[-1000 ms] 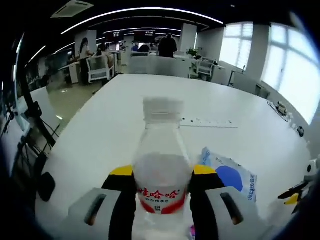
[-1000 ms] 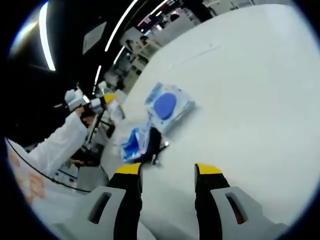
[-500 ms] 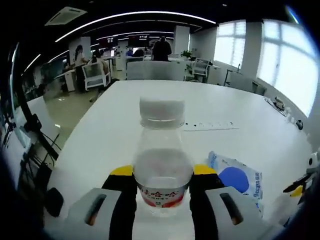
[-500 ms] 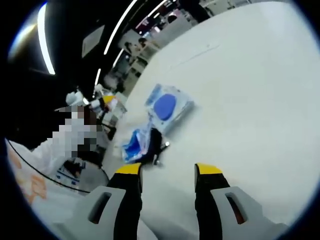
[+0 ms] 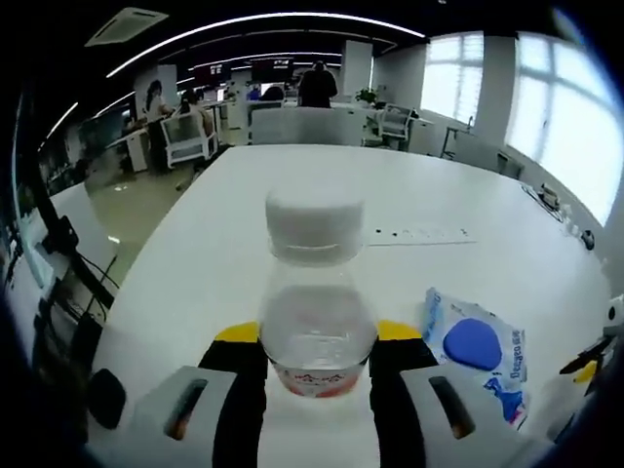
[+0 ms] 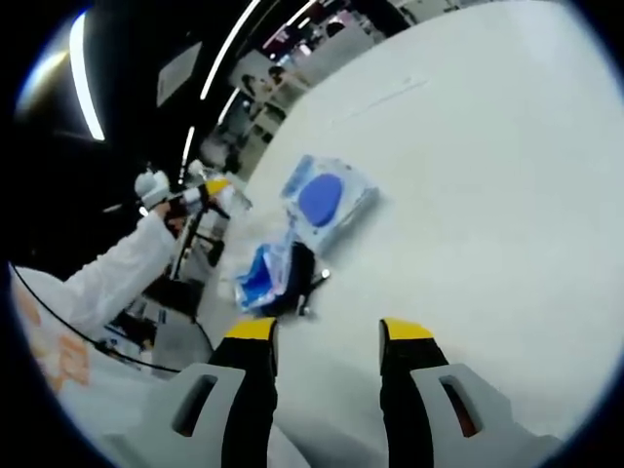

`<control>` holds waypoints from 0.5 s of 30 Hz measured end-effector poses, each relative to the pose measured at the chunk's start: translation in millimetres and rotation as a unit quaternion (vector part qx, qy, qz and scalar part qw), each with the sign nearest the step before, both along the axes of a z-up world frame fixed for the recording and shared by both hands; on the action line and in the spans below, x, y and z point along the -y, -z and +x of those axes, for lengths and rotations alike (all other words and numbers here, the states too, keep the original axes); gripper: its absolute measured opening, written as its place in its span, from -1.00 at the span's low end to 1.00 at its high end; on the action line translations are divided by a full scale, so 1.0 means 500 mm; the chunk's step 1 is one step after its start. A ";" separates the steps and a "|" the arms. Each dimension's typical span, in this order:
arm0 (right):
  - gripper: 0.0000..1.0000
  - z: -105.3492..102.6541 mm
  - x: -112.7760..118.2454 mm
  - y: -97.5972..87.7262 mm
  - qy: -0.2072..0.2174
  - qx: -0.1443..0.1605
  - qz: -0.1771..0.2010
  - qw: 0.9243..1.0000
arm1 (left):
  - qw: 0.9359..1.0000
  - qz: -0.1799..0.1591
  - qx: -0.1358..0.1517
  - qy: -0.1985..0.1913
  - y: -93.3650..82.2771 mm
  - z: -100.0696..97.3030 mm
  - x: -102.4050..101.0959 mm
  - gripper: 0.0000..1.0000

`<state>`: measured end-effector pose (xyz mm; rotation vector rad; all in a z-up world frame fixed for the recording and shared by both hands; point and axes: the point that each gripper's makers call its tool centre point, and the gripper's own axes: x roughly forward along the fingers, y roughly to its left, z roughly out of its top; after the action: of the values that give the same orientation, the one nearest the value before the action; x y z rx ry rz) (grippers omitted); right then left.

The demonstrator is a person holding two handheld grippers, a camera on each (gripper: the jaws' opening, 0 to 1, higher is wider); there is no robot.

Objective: Arrange the tabletop items into an orderly group along one side of the table until the central work area is clear of visible clutter.

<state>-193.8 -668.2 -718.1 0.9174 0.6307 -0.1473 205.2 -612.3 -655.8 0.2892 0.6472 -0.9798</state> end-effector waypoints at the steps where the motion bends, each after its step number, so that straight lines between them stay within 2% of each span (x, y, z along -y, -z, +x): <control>1: -0.21 0.000 0.000 0.001 0.000 -0.001 0.000 1.000 | 1.000 0.001 -0.001 0.000 0.002 0.002 0.002 -0.20; 6: -0.21 -0.002 0.005 0.005 0.004 -0.006 0.001 1.000 | 1.000 -0.004 -0.003 -0.009 0.009 0.010 0.012 -0.20; 11: -0.21 -0.004 0.009 0.005 0.010 -0.009 0.003 1.000 | 1.000 0.010 0.000 -0.006 0.027 0.015 0.020 -0.20; 15: -0.21 -0.005 0.011 0.005 0.011 -0.011 0.003 1.000 | 1.000 0.007 -0.003 -0.010 0.029 0.015 0.021 -0.20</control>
<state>-196.2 -673.5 -720.7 0.9295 0.6415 -0.1746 212.7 -623.0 -670.3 0.2907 0.6617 -0.9581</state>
